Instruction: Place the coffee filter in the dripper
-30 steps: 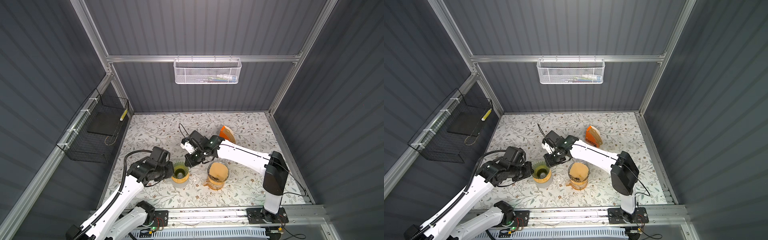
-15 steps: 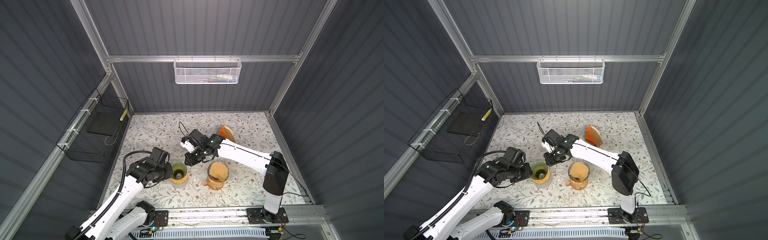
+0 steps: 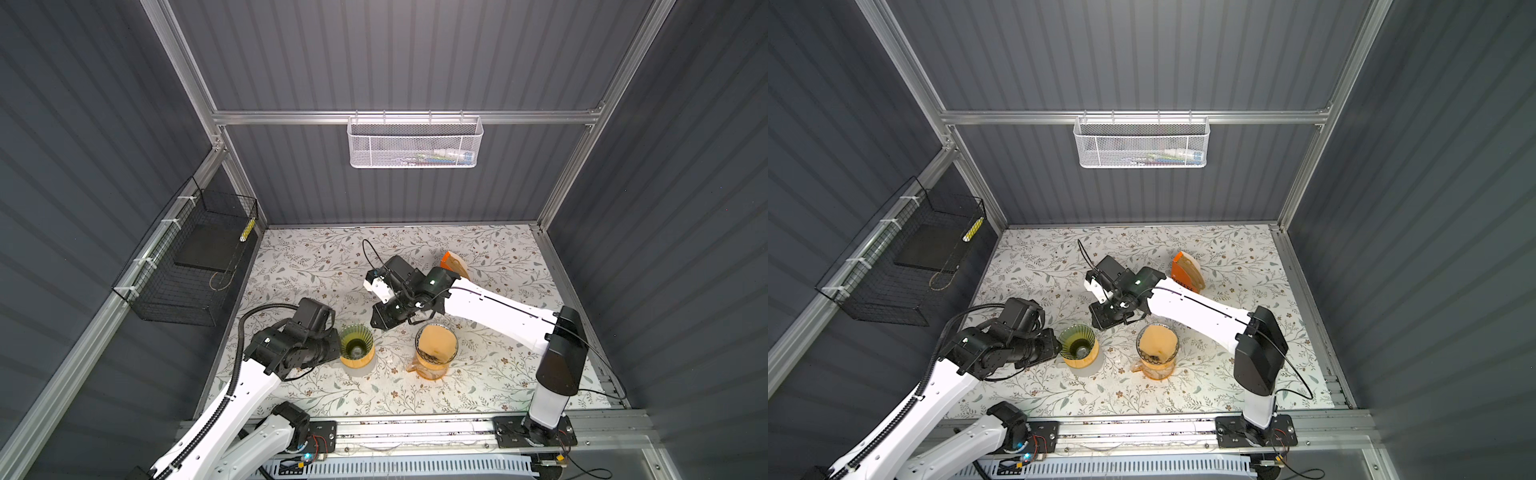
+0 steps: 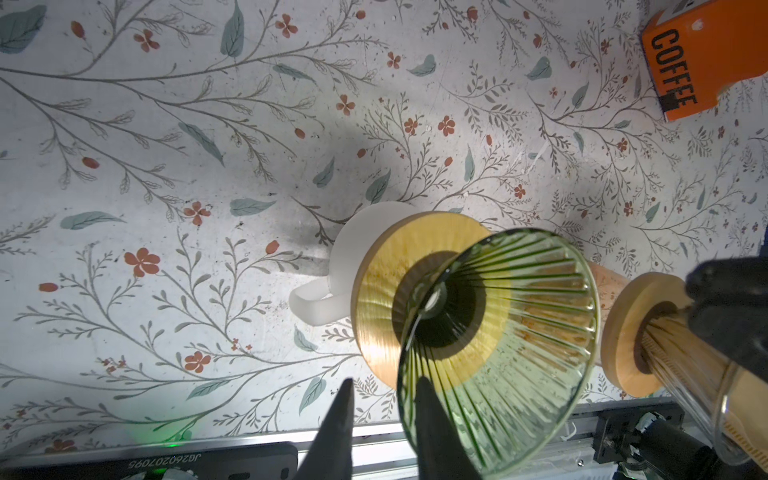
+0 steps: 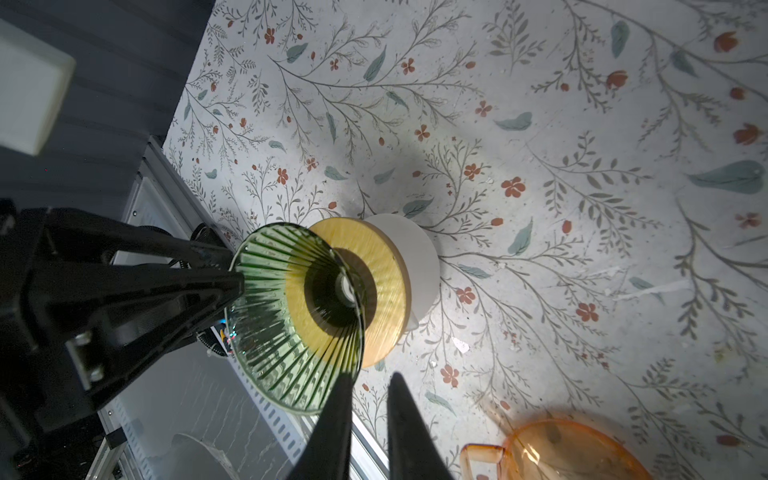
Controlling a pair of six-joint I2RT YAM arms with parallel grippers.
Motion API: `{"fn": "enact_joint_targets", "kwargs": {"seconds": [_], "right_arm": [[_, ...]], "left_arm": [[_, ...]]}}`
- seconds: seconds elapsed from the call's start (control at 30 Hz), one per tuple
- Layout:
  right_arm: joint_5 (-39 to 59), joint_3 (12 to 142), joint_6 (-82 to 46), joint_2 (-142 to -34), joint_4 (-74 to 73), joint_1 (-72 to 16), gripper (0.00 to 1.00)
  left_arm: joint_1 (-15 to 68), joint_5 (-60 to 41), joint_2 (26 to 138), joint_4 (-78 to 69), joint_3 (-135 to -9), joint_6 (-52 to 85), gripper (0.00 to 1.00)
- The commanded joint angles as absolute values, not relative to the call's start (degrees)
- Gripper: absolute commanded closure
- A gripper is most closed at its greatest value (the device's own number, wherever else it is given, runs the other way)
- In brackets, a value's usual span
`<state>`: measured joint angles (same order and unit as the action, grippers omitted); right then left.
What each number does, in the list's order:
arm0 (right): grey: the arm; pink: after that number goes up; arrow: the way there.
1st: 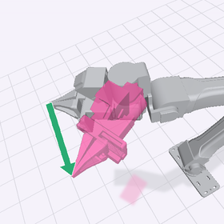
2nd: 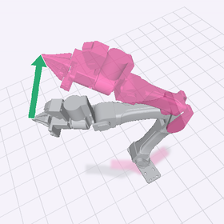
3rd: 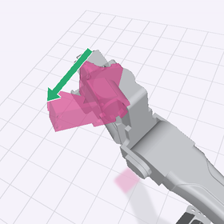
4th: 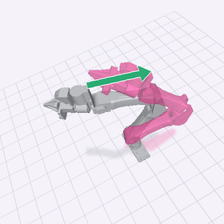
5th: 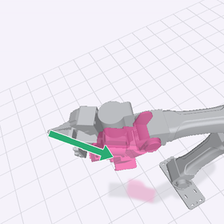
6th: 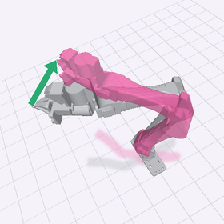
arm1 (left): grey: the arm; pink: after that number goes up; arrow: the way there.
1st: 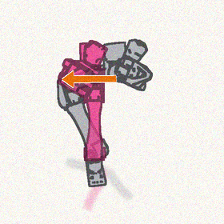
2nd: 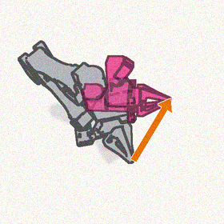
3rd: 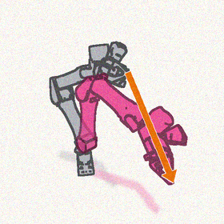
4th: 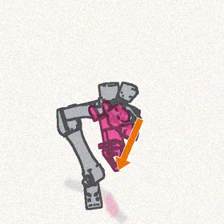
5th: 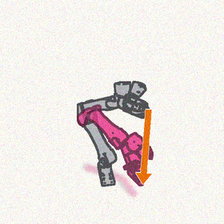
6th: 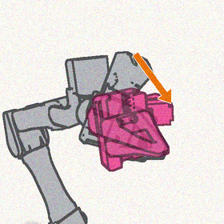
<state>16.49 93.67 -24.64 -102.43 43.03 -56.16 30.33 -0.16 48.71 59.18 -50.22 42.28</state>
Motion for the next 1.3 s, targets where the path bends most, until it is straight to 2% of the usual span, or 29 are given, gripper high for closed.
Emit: {"fn": "enact_joint_targets", "kwargs": {"seconds": [0.0,0.3,1.27], "right_arm": [[16.29,91.53,-25.51,-101.21,43.12,-57.29,0.81],[16.70,89.65,-26.45,-102.34,41.79,-58.88,0.84],[15.47,88.24,-27.00,-105.29,41.65,-59.76,0.87]], "left_arm": [[30.40,-0.27,48.34,60.60,-51.57,42.33,0.76],[30.33,-1.54,48.54,59.05,-49.86,42.51,0.85],[30.40,-2.31,48.12,56.22,-46.06,43.15,0.86]]}}
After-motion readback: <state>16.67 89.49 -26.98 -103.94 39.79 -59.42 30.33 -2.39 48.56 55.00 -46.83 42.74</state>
